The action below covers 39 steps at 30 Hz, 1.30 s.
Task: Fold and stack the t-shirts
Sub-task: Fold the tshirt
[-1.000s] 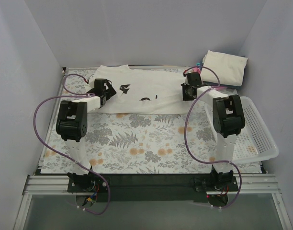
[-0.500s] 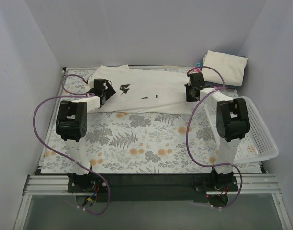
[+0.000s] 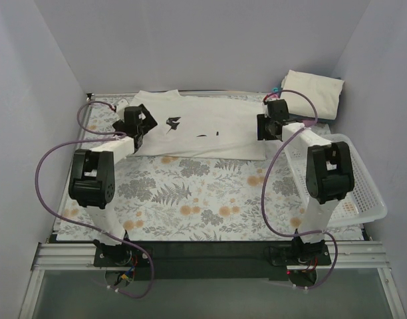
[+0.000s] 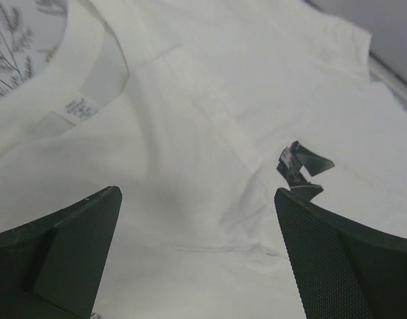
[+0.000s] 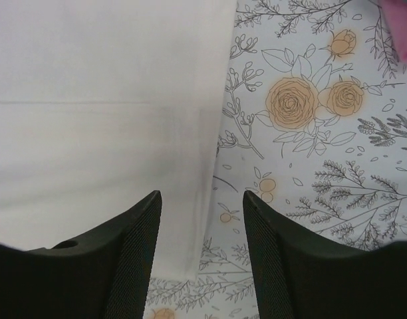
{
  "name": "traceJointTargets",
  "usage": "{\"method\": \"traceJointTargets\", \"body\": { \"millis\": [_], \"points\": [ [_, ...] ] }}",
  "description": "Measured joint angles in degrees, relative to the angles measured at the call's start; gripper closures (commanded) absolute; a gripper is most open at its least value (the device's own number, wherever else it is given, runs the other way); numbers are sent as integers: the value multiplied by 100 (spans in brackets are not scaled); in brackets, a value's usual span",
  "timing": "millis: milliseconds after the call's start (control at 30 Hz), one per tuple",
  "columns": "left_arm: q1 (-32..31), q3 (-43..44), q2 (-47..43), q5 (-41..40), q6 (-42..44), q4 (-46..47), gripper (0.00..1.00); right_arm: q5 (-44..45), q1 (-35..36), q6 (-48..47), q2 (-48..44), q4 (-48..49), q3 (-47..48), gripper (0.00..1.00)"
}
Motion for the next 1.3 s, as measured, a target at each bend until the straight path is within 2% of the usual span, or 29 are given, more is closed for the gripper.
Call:
{"method": "traceJointTargets", "body": {
  "millis": [100, 200, 333, 533, 767, 967, 1300],
  "points": [
    [0, -229, -584, -308, 155, 205, 8, -42, 116, 0, -479, 44, -203, 52],
    [7, -181, -765, -688, 216, 208, 8, -210, 352, 0, -911, 271, -514, 51],
    [72, -111, -468, -1102, 212, 4, 9, -529, 688, 0, -1154, 520, -957, 51],
    [289, -149, 66, -1257, 428, 37, 11, -767, 850, 0, -1161, 595, -1316, 50],
    [551, -96, 278, -1180, 579, 409, 13, -911, 907, 0, -1172, 769, -1353, 51],
    [608, 28, 616, -1097, 564, 376, 15, -979, 1259, 9, -1456, 942, -1869, 52],
    [605, -420, 247, -647, 278, 450, 14, -1034, 1488, 11, -1222, 1202, -1862, 51]
  ]
}}
